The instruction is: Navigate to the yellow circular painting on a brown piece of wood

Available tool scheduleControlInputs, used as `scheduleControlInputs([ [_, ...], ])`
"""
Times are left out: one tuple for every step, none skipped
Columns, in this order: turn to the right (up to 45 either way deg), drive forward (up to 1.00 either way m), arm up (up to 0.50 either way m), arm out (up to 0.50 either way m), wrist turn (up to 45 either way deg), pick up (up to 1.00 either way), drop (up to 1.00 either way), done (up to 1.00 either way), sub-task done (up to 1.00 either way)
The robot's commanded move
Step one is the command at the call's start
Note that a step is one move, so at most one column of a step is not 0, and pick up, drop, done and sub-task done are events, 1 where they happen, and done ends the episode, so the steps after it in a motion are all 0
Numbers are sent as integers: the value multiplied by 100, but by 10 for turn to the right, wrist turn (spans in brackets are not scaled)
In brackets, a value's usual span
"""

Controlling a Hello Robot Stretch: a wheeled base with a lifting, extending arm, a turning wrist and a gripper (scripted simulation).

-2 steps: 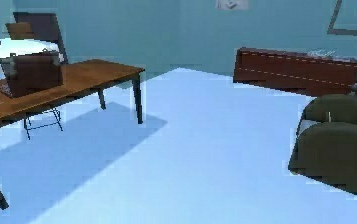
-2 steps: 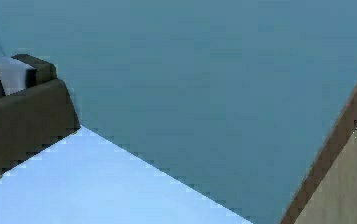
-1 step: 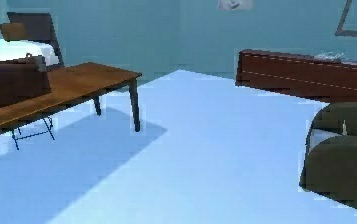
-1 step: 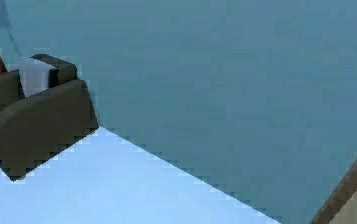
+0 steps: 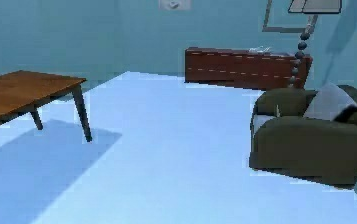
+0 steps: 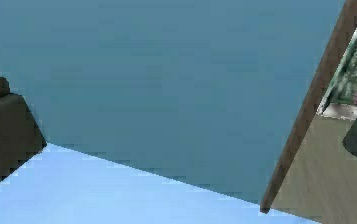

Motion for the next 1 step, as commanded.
scheduleControlInputs([
  [0,100,0,0,0,0,0,0,0],
])
